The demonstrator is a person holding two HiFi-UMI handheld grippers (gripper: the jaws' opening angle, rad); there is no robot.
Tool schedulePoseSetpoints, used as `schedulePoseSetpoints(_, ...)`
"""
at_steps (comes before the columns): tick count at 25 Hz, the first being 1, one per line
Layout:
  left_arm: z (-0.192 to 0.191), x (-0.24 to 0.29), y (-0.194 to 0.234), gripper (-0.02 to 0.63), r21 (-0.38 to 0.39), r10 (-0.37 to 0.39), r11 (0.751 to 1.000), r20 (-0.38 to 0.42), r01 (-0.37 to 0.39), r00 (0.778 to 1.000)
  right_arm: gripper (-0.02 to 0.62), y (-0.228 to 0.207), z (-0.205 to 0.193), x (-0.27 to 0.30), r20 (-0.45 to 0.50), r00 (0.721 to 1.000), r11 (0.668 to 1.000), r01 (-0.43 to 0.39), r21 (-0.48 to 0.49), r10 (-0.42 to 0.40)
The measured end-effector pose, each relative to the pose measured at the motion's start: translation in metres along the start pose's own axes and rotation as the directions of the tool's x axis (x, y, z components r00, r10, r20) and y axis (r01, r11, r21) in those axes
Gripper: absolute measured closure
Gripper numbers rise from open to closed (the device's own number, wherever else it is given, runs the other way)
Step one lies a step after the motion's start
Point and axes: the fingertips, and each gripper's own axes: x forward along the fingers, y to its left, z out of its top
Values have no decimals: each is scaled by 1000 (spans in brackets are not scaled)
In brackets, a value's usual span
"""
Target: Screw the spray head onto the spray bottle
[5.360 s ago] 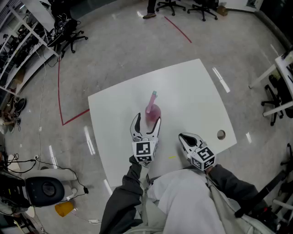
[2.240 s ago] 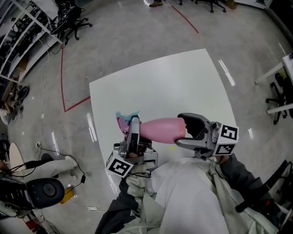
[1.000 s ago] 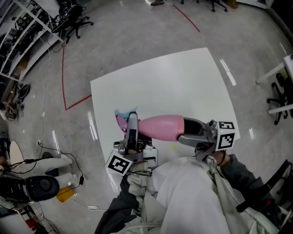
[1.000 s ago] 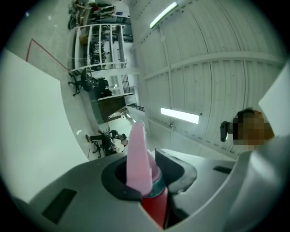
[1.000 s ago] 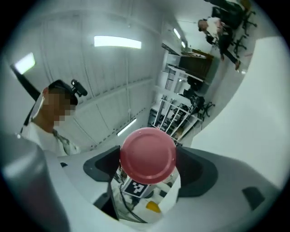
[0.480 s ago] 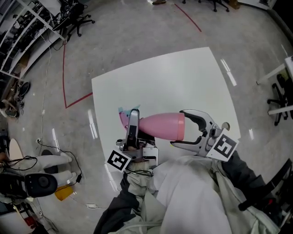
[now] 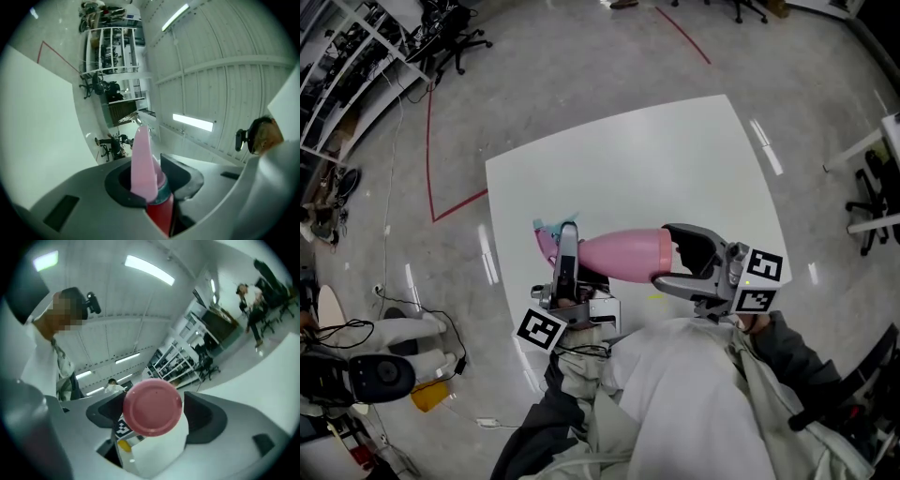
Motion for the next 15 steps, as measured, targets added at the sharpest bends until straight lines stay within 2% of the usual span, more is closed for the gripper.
schedulePoseSetpoints(1,-1,-2,4,500,-25,17,1000,-5,-18,1000,212,5,9,-2,25,1000,993,5,-118,-2)
schedulePoseSetpoints(2,-3,-3,8,500,-43,32,999,-20,-33,999,212,13,14,-3,29,1000,969,0,-246,8)
schedulePoseSetpoints(4,-11,-4,11,500,-58,51,997,-66,-55,996,212,31,12,0,-35,999,878,-36,-477,22)
schedulePoseSetpoints(6,-18,-1,11,500,-63,59,996,-108,-66,992,212,42,-5,3,-140,990,776,-77,-626,-15)
schedulePoseSetpoints(8,-21,1,11,501,-83,57,994,-122,-67,991,212,44,-18,7,-209,976,695,-110,-711,-59)
schedulePoseSetpoints(9,-21,2,11,500,-96,55,993,-122,-67,991,212,45,-20,8,-220,973,669,-117,-734,-71)
schedulePoseSetpoints(14,-22,4,11,502,-138,51,988,-134,-70,990,212,50,-20,9,-200,977,594,-115,-796,-80)
schedulePoseSetpoints(15,-22,4,11,502,-133,52,989,-134,-70,990,212,49,-22,9,-203,976,592,-115,-798,-83)
